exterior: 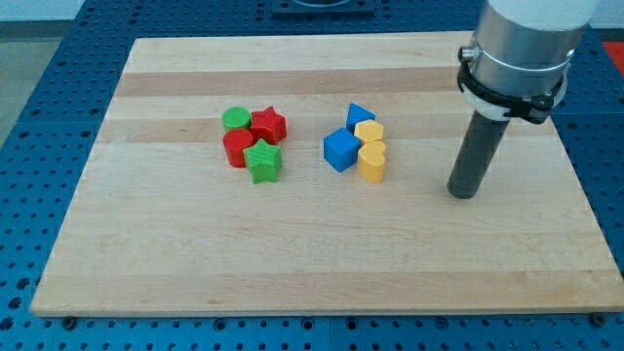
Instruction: Slide the blue cube along with the yellow hexagon towards up and right
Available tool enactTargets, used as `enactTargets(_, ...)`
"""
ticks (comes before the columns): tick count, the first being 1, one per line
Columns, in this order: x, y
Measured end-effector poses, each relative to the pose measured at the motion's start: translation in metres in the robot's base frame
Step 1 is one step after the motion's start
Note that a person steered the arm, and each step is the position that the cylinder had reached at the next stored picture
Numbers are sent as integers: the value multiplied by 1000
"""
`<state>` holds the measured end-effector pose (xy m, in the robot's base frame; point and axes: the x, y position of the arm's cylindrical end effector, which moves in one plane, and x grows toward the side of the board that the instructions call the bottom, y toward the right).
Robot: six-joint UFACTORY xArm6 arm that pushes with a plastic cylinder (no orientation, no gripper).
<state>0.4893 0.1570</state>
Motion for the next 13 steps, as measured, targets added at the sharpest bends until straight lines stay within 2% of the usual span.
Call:
enactTargets(1, 0, 0)
enactTargets(3, 6, -89)
enactTargets(5, 9, -111)
enactTargets(6, 9, -169)
enactTargets(7, 10, -180)
enactTargets(10, -35, -175)
enactTargets(11, -46, -152)
enactTargets(13, -113, -84)
